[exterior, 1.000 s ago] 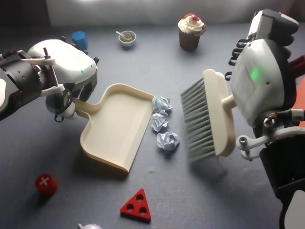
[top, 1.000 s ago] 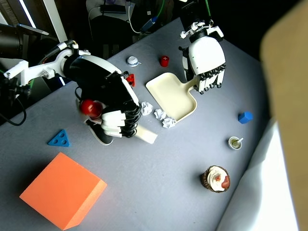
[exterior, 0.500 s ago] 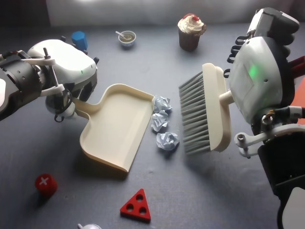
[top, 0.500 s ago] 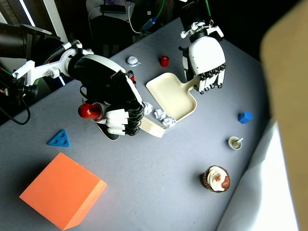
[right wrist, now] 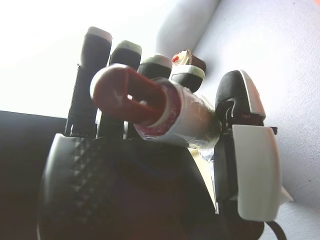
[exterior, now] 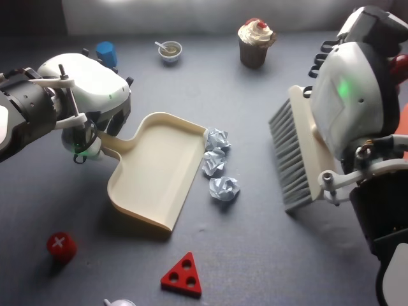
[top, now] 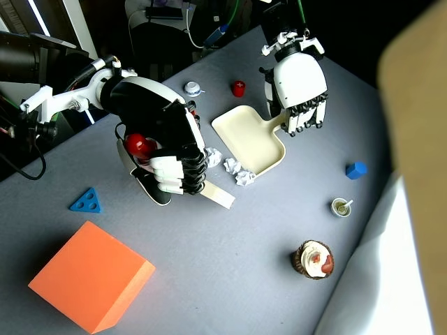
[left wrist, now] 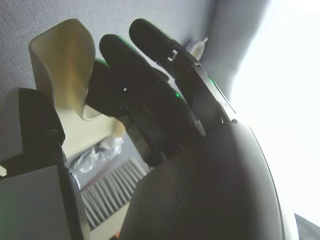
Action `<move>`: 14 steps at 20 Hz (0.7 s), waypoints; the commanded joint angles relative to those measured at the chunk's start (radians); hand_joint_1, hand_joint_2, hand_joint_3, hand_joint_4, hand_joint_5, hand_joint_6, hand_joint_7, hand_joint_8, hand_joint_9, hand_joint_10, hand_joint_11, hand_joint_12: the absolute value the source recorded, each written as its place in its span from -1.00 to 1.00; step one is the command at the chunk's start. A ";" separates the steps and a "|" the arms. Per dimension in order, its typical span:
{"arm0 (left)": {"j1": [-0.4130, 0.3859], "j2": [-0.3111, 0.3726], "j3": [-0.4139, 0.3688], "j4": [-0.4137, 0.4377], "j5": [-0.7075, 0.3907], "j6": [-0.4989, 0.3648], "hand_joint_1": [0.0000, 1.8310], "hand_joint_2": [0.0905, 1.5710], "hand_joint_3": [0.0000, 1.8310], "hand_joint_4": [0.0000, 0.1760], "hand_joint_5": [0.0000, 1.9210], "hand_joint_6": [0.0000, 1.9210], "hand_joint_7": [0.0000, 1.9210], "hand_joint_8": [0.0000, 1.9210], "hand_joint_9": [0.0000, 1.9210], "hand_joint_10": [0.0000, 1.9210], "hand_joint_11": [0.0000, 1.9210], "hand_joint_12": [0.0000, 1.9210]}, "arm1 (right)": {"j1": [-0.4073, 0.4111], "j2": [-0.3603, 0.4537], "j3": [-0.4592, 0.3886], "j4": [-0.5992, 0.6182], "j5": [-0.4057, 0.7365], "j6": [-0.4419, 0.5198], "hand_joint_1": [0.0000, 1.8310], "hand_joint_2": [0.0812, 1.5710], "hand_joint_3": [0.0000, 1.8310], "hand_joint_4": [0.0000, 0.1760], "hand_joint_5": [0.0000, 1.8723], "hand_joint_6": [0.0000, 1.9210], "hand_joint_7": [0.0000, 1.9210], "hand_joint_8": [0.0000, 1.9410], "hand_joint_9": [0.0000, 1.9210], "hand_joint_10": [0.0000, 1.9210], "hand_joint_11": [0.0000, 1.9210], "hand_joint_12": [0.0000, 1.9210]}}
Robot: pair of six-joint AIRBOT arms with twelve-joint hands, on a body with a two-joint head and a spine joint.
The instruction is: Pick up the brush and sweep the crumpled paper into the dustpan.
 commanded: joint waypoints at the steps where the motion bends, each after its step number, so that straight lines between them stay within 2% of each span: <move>1: -0.005 0.002 -0.002 0.030 0.068 0.006 0.37 0.32 -1.00 -1.00 0.09 0.06 0.20 -0.42 0.19 -1.00 -0.24 -0.17 | 0.008 0.010 -0.002 -0.100 -0.082 -0.014 -0.33 0.86 -1.00 -0.79 -0.12 1.00 -0.11 1.00 -0.21 1.00 -0.22 1.00; 4: -0.004 0.002 -0.003 0.030 0.068 0.006 0.37 0.32 -1.00 -1.00 0.09 0.06 0.19 -0.41 0.19 -1.00 -0.25 -0.14 | 0.008 0.010 0.007 -0.099 -0.078 -0.014 -0.35 0.85 -1.00 -0.80 -0.10 1.00 -0.09 1.00 -0.19 1.00 -0.23 1.00; 8: -0.004 0.001 -0.010 0.027 0.067 0.006 0.37 0.31 -1.00 -1.00 0.10 0.04 0.22 -0.46 0.20 -1.00 -0.23 -0.14 | 0.014 -0.033 0.050 -0.089 -0.071 -0.013 -0.38 0.87 -1.00 -1.00 -0.10 1.00 -0.08 1.00 -0.17 1.00 -0.20 1.00; 14: -0.012 -0.002 -0.016 0.022 0.067 0.006 0.37 0.32 -1.00 -1.00 0.09 0.05 0.19 -0.40 0.19 -1.00 -0.23 -0.16 | 0.061 -0.118 0.134 -0.051 -0.051 -0.014 -0.36 0.86 -1.00 -1.00 -0.08 1.00 -0.08 1.00 -0.16 1.00 -0.16 1.00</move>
